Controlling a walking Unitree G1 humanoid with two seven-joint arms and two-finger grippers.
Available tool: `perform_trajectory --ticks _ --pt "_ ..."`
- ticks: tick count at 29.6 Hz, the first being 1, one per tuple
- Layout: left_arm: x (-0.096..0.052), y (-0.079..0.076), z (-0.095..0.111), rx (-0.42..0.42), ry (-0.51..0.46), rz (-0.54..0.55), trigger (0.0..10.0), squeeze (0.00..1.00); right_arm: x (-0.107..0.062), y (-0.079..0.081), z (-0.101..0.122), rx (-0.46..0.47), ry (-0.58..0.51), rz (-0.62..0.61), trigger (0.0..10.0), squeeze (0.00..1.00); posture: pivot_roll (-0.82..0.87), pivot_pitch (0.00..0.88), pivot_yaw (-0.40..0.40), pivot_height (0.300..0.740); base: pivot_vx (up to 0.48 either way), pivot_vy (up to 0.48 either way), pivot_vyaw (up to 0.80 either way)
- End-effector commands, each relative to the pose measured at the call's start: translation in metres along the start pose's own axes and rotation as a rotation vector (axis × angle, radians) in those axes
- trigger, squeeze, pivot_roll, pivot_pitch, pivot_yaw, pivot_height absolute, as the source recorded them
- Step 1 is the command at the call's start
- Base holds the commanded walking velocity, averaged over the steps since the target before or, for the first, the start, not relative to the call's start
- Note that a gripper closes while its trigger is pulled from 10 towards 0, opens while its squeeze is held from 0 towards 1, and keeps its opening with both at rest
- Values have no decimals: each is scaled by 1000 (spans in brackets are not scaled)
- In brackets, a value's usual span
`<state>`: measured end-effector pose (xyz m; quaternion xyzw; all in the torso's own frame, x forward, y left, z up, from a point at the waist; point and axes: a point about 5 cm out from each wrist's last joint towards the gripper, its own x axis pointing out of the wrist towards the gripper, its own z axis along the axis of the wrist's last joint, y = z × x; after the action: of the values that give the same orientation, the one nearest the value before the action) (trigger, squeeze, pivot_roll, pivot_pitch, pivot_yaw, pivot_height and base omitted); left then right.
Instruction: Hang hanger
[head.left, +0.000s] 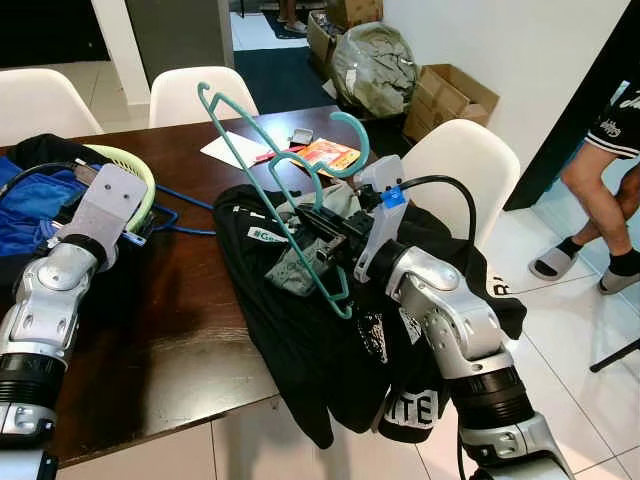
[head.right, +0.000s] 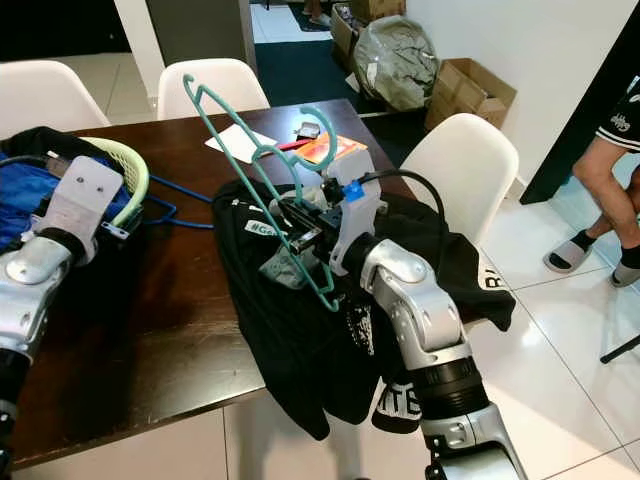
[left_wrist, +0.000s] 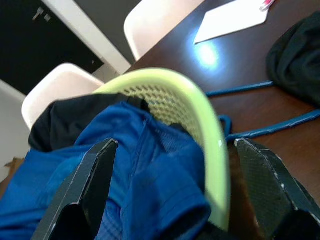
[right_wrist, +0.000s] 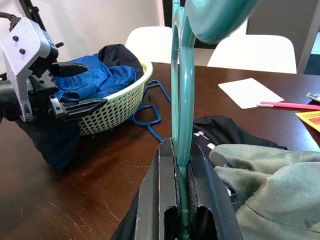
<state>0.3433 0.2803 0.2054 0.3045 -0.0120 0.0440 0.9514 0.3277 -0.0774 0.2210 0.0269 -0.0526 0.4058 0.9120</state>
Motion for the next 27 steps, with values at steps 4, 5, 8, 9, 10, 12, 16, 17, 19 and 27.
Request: perform_trajectory --ticks 4,5,8,9,10,12,16,17,19,27 --pt "-5 -3 -6 10 30 9 10000 0 -1 1 2 -5 -1 3 10000 0 -32 158 -40 740 0 0 0" --pt "-6 -6 -7 2 34 2 10000 0 -1 1 2 -5 -1 2 10000 0 -31 157 -38 740 0 0 0" --pt "-6 -8 -7 -8 38 -2 10000 0 -1 1 2 -4 -2 0 10000 0 -29 157 -36 740 0 0 0" --pt "-6 -10 -7 -12 42 -5 10000 0 -1 1 2 -4 -3 -2 10000 0 -29 157 -36 740 0 0 0" --pt "-6 -10 -7 -12 42 -5 10000 0 -1 1 2 -4 -3 -2 10000 0 -29 157 -36 740 0 0 0" --pt "-6 -12 -6 -17 46 -7 10000 0 -1 1 2 -3 -4 -4 10000 0 -29 157 -36 740 0 0 0" --pt "-6 -11 -11 6 83 14 0 0 -1 1 2 -2 -6 -5 10000 0 -26 155 -31 740 0 0 0" --pt "-6 -11 -11 6 83 14 0 0 -1 1 2 -2 -6 -5 10000 0 -26 155 -31 740 0 0 0" --pt "-6 -7 -15 19 101 43 0 0 -1 1 2 -1 -7 -7 10000 0 -25 154 -33 740 0 0 0" --pt "-6 -1 -15 29 105 68 0 0 -1 1 1 2 -9 -10 10000 0 -21 152 -30 740 0 0 0"
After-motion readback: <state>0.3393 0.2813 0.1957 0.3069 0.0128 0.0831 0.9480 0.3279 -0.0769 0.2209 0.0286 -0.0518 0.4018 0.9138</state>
